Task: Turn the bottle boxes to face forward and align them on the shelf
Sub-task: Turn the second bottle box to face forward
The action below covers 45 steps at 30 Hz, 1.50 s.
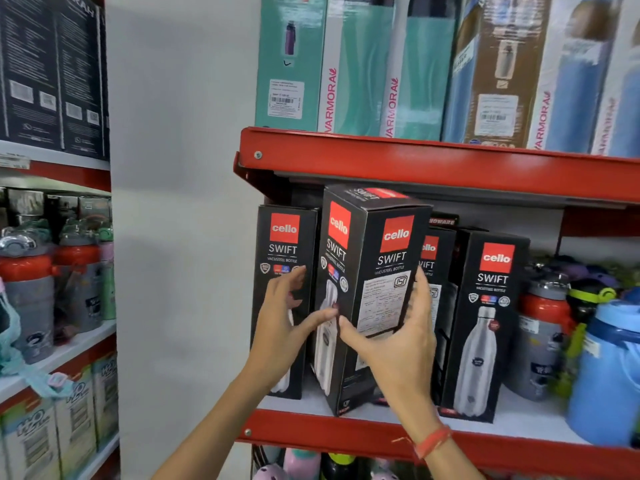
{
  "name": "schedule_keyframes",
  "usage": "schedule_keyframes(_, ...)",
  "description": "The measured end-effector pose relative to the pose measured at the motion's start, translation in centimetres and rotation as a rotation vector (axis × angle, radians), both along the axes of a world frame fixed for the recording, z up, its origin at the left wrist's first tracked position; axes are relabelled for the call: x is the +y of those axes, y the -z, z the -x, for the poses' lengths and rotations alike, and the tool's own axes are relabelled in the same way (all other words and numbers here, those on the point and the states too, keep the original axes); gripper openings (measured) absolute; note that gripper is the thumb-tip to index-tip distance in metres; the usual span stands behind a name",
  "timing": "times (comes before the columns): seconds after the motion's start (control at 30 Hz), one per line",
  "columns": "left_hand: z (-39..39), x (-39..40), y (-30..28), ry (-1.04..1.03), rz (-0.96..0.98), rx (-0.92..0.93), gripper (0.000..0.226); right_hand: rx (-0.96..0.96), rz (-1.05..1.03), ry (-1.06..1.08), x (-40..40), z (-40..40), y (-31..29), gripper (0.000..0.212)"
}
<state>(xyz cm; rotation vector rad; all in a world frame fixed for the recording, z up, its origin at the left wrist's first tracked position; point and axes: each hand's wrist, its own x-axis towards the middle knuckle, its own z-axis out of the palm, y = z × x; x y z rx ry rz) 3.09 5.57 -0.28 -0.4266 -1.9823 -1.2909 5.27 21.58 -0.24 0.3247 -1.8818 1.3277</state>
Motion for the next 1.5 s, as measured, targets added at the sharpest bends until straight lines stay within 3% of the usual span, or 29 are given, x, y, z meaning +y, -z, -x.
schedule_keyframes(0.2, -3.5, 1.8, -1.9, 0.396, -0.019, -0.190, 0.059, -0.122, -0.006, -0.368, 5.4, -1.0, -1.0, 0.115)
schedule_keyframes(0.3, -4.6, 2.7, -2.3, 0.388, -0.058, -0.162, 0.059, -0.207, -0.086, -0.511, 6.9, -0.8, -2.1, 0.112)
schedule_keyframes(0.4, -4.4, 3.3, -2.3, 0.262, -0.084, -0.122, 0.065, -0.226, -0.186, -0.581, 7.1, -0.3, -3.8, 0.092)
schedule_keyframes(0.53, -3.0, 4.2, -1.5, 0.145, -0.054, -0.089, 0.080, -0.171, -0.223, -0.502, 6.4, 1.3, -4.7, 0.065)
schedule_keyframes(0.73, 0.1, 4.9, -1.9, -0.011, -0.070, -0.104, 0.076, -0.109, -0.229, -0.330, 4.5, 5.1, -4.1, 0.078)
schedule_keyframes(0.97, 3.7, 4.7, -1.1, -0.230, 0.050, -0.133, 0.059, -0.144, -0.206, -0.172, 2.8, 9.2, -1.5, 0.082)
schedule_keyframes(1.2, 4.9, 5.5, -1.2, -0.361, 0.172, -0.226, 0.068, -0.111, -0.258, -0.016, 2.6, 10.1, -0.9, 0.074)
schedule_keyframes(1.37, 4.4, 6.0, -0.6, -0.425, 0.234, -0.232, 0.077, 0.227, -0.189, 0.247, 4.0, 7.1, -1.3, 0.036)
schedule_keyframes(1.43, 4.2, 6.2, -0.1, -0.438, 0.250, -0.196, 0.076, 0.228, -0.204, 0.414, 4.5, 6.8, -1.3, 0.048)
schedule_keyframes(1.5, 4.2, 6.3, 0.3, -0.437, 0.246, -0.146, 0.076, 0.090, -0.213, 0.550, 4.7, 7.3, -1.2, 0.079)
